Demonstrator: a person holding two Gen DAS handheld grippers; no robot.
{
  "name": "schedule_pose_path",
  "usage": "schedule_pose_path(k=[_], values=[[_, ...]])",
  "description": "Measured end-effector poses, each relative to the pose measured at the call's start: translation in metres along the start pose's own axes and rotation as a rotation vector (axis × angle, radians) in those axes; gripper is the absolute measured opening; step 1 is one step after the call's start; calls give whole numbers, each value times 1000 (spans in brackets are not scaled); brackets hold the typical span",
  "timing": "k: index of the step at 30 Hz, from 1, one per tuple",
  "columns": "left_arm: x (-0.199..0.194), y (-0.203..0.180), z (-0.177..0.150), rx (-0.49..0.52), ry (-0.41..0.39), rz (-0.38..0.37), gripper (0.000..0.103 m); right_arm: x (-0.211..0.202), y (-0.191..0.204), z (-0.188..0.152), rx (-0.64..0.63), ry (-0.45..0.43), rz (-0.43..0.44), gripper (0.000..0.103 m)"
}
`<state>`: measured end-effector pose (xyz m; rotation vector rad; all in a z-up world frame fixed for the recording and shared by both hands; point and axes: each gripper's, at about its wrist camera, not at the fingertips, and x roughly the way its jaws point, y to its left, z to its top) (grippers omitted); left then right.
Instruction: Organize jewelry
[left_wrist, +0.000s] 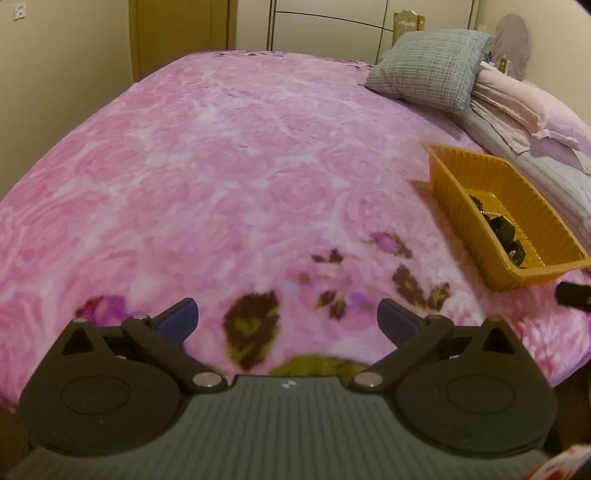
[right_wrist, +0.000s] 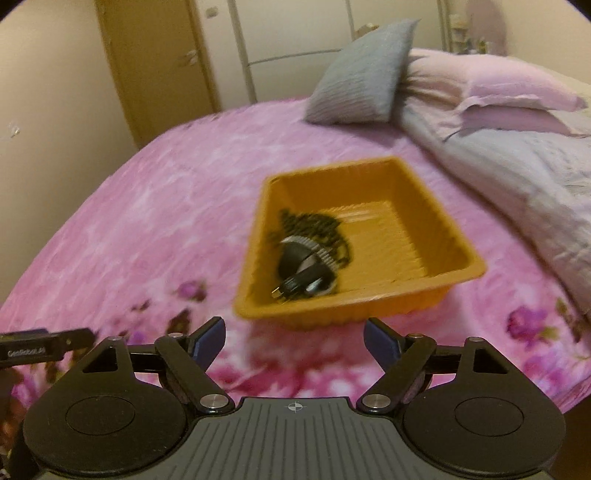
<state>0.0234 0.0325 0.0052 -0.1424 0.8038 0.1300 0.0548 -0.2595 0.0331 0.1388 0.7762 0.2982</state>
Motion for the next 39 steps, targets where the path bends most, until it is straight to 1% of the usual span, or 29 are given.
schedule_pose_path(k=[4, 14, 20, 39], values=[[-9, 0, -9, -18, 11, 0, 102, 5, 14, -8, -22, 45, 8, 82], [-23, -19, -23, 17, 17, -26, 102, 11, 30, -21, -67, 109, 10, 82], [-24, -28, -25, 32, 13, -37, 102, 12, 30, -22, -64, 118, 10, 82], [-24, -29, -24, 30, 5, -43, 102, 12, 30, -21, -57, 110, 8, 82]])
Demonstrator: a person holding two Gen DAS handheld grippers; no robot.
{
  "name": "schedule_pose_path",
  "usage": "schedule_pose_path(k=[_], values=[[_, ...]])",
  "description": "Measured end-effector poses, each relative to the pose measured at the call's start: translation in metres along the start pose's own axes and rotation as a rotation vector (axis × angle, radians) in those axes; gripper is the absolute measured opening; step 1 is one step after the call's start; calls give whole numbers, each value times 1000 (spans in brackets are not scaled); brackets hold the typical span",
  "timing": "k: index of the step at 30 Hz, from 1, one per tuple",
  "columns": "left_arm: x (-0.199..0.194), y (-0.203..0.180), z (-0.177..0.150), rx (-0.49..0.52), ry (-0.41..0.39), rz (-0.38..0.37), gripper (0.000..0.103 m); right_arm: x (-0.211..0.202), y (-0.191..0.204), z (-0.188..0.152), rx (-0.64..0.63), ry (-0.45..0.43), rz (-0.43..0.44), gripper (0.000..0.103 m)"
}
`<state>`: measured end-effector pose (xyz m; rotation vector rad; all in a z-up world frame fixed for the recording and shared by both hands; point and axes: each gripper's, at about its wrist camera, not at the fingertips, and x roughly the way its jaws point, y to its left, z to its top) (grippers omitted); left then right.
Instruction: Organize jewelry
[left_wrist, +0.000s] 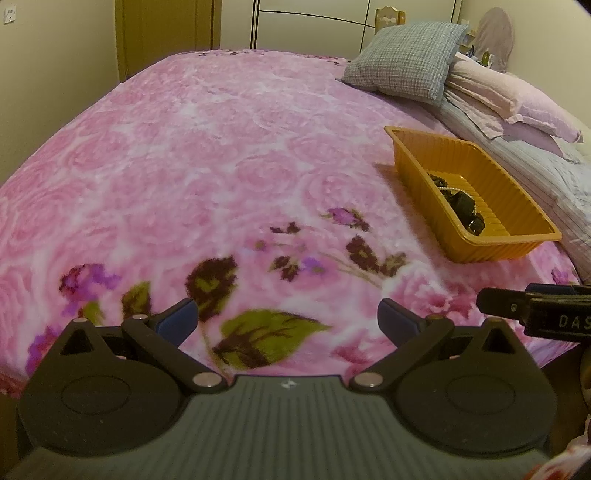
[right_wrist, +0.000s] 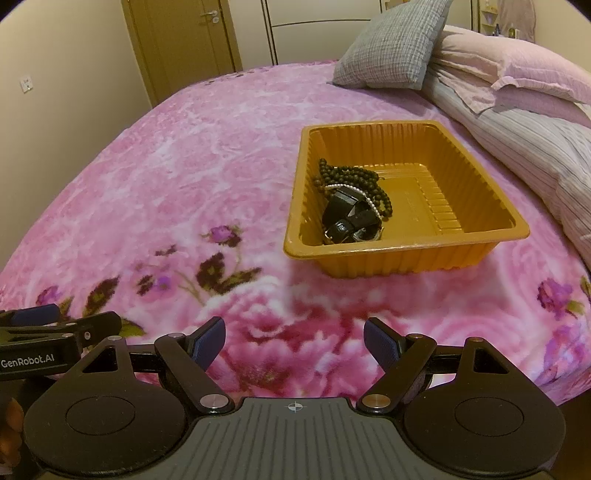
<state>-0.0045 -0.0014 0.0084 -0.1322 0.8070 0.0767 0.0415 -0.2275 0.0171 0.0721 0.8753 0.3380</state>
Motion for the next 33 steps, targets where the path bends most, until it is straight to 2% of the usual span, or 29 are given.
schedule_pose_path(k=[33], values=[[0, -4, 1, 6, -1, -4, 102, 0, -2, 1, 7, -6, -3, 82]])
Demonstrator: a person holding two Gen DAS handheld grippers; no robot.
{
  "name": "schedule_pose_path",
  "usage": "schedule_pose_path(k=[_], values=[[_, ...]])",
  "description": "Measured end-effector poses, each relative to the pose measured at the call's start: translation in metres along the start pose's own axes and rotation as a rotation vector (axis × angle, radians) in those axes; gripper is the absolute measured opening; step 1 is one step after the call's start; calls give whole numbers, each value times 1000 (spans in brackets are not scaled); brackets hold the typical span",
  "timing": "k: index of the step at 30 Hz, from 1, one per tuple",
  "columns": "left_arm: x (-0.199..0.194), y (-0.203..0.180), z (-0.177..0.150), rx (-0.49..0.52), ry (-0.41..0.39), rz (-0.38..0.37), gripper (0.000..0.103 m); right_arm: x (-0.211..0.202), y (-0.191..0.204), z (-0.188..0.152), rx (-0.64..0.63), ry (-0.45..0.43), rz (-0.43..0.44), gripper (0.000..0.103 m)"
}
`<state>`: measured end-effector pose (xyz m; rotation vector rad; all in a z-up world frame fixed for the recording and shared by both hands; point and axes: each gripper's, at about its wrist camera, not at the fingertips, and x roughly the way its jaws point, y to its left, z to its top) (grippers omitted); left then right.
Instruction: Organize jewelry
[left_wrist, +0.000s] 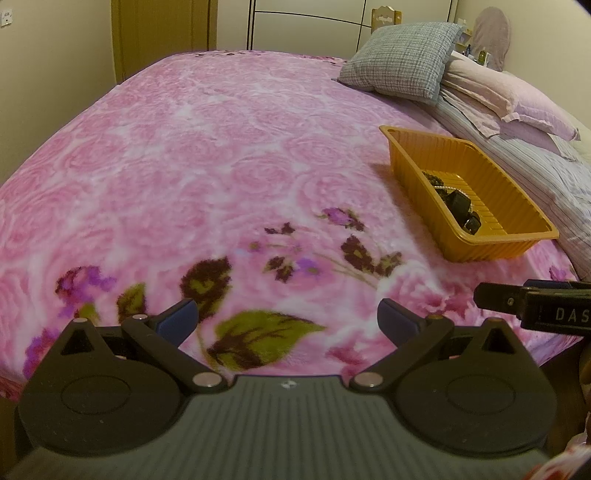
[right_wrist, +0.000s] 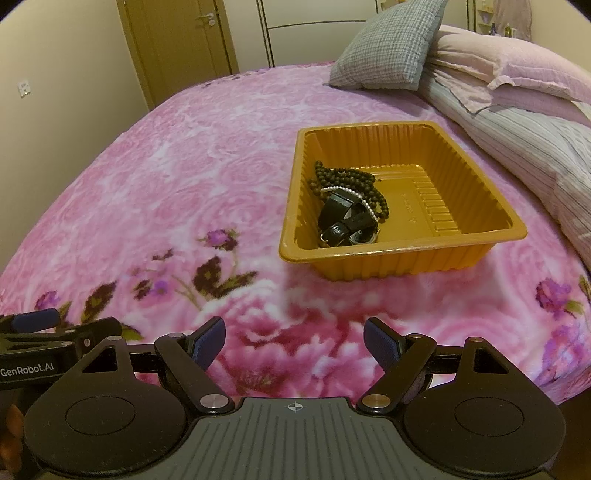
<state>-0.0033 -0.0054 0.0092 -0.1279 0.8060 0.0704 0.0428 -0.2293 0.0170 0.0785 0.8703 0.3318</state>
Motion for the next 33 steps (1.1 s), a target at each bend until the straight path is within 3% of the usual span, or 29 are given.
schedule_pose_path(k=[33], values=[[0, -5, 6, 22, -13, -10, 102, 2, 2, 3, -9, 1, 6, 82]])
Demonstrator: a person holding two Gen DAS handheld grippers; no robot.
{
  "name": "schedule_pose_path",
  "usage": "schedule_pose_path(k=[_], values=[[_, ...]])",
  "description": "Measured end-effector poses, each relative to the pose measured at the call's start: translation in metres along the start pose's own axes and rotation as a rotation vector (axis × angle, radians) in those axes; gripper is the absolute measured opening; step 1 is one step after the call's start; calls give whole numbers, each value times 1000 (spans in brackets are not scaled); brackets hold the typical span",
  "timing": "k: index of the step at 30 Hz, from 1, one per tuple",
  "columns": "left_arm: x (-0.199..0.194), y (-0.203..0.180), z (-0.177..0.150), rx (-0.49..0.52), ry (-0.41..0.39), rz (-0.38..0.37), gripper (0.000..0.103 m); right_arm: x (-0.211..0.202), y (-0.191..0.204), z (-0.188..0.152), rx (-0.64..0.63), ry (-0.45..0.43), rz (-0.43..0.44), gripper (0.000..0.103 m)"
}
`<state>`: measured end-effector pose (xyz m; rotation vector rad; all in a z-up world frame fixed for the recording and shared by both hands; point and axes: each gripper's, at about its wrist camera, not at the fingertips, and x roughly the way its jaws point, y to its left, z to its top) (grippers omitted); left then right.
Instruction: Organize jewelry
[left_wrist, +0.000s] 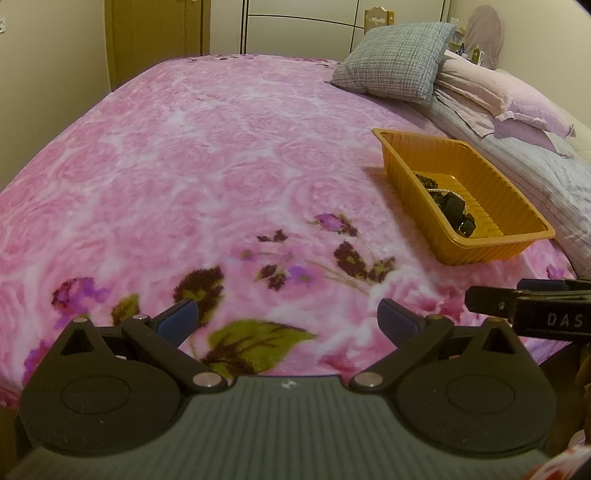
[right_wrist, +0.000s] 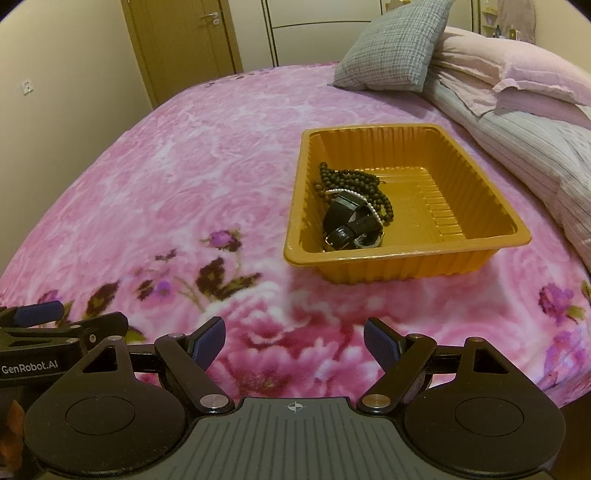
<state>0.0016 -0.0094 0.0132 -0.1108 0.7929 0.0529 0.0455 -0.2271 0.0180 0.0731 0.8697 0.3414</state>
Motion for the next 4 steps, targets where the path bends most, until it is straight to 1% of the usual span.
schedule_pose_path(k=[4], values=[[0, 2, -1, -2, -2, -9, 103, 0, 0, 0, 1, 1, 0, 82]])
